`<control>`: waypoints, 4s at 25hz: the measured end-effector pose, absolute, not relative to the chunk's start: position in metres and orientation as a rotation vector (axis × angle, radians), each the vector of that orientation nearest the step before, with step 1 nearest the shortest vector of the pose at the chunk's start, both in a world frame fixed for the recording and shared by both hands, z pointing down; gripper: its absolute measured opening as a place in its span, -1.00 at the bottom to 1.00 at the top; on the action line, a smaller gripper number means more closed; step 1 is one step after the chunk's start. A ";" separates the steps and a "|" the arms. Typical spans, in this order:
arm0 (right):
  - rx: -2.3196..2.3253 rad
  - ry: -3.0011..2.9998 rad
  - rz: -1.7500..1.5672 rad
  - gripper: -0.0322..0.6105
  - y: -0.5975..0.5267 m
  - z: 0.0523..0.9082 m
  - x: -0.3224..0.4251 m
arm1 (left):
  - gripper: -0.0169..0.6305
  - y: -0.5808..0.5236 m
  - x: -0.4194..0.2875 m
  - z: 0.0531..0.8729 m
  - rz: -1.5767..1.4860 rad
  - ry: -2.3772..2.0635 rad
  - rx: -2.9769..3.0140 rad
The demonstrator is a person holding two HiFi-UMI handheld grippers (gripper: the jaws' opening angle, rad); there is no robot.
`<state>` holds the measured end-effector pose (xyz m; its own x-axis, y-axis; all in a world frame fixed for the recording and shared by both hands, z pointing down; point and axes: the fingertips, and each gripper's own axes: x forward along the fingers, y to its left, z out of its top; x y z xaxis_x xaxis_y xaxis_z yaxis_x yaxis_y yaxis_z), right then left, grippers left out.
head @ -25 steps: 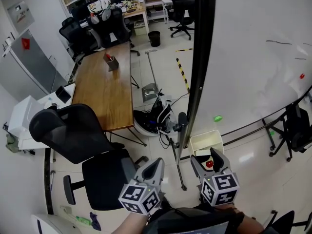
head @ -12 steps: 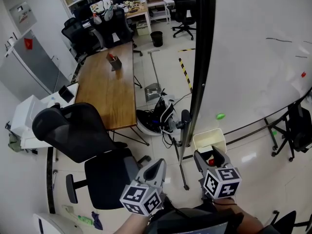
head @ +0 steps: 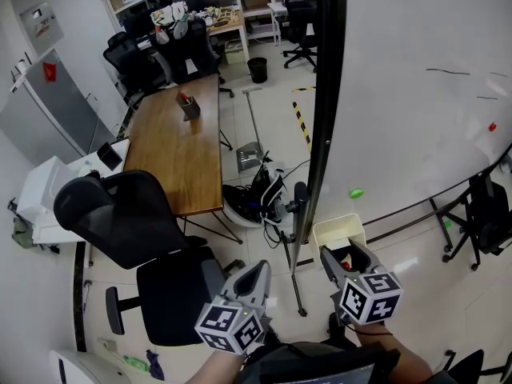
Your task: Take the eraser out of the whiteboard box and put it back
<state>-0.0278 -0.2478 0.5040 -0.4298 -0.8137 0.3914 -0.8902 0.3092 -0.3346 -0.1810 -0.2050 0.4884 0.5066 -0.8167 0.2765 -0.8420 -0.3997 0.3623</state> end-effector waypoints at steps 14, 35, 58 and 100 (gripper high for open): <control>1.525 -2.668 0.501 0.00 -0.222 0.383 -0.003 | -0.87 -0.188 -0.162 0.400 -0.092 -1.369 2.420; 1.491 -2.871 0.279 -0.01 -0.178 0.276 0.033 | -0.88 -0.150 -0.131 0.292 -0.187 -1.425 2.643; 1.465 -2.861 0.285 -0.05 -0.189 0.286 0.033 | -0.87 -0.160 -0.139 0.311 -0.223 -1.434 2.552; 1.646 -2.697 0.435 -0.05 -0.287 0.422 0.019 | -0.87 -0.235 -0.150 0.397 -0.056 -1.394 2.442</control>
